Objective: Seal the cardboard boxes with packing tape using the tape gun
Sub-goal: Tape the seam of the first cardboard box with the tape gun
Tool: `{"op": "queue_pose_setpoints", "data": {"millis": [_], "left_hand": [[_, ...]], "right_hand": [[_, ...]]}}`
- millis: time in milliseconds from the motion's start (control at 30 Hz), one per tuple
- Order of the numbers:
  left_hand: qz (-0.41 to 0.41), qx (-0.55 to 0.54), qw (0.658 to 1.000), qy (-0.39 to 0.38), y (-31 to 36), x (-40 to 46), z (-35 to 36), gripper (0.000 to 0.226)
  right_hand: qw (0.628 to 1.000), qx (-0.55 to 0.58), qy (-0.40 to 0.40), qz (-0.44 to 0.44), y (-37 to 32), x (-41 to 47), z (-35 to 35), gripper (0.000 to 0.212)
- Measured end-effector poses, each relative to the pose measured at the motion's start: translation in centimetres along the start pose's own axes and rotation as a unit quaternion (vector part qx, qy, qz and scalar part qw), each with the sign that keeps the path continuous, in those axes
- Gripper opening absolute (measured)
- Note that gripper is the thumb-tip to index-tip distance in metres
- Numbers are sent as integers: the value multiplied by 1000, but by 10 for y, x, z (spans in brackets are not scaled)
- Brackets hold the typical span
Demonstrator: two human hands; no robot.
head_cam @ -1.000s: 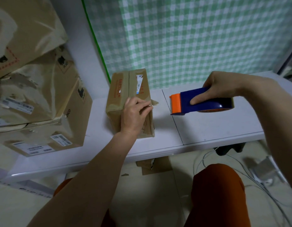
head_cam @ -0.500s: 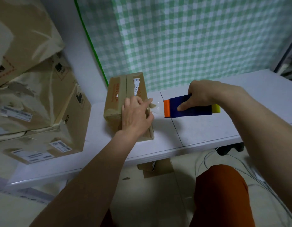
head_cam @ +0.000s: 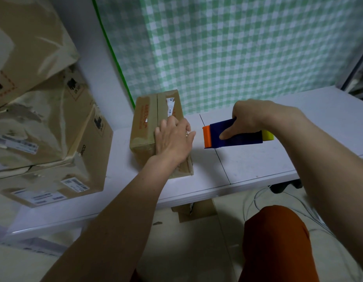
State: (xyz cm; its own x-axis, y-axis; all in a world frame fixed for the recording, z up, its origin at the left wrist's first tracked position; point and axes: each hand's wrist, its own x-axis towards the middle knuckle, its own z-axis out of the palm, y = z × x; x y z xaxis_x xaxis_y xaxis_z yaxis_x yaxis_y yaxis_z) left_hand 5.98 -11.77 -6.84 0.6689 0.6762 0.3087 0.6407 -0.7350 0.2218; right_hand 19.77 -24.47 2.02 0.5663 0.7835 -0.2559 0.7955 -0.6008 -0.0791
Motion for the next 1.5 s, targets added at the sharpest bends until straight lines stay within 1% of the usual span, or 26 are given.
{"op": "queue_pose_setpoints", "data": {"millis": [100,133,200,333,467,567,667,733,767,833,900,1000,1100,1200,1267,1333,1400,1500], "left_hand": [[-19,-6,1000,-7,1,1,0,51],[-20,-2,1000,-7,2,2,1,56],[-25,5,1000,-6,3,3,2,59],[-30,12,999,-1,4,4,4,60],[-37,33,999,2,6,4,6,59],[-31,48,998,-1,5,4,5,58],[-27,55,998,-15,4,6,6,43],[-28,50,998,-9,5,6,7,31],[-31,47,998,-3,6,7,8,29],[-43,47,998,16,6,6,9,30],[-52,50,997,14,5,3,10,38],[-40,56,998,-5,-4,-1,11,48],[-39,40,998,11,-7,-1,12,53],[-52,38,998,26,-4,-5,13,67],[-45,44,998,24,-6,-6,15,75],[-40,44,998,29,-8,-6,16,78],[-32,38,998,36,-9,-7,16,76],[-11,29,998,48,-15,-11,17,71]], "right_hand": [[1000,-1,-5,0,-3,2,1,48],[1000,-2,-6,-1,-4,3,2,48],[1000,-4,-6,0,-6,6,3,47],[1000,-13,-3,6,-19,12,11,48],[999,-28,24,-1,-40,15,18,48],[998,-49,45,-3,-51,13,15,43],[996,-67,61,-8,-58,12,16,38],[994,-80,78,-9,-63,13,18,34],[992,-85,94,-11,-66,12,19,30],[984,-111,140,-13,-65,14,28,19],[980,-133,146,-1,-55,13,50,25],[986,-77,145,31,-32,18,84,25],[988,2,131,83,-17,21,91,24],[987,48,123,94,-4,25,98,14],[984,75,119,111,7,30,110,16],[982,88,102,134,17,35,123,17],[980,92,69,160,27,43,137,20],[981,108,29,159,41,49,153,26]]}}
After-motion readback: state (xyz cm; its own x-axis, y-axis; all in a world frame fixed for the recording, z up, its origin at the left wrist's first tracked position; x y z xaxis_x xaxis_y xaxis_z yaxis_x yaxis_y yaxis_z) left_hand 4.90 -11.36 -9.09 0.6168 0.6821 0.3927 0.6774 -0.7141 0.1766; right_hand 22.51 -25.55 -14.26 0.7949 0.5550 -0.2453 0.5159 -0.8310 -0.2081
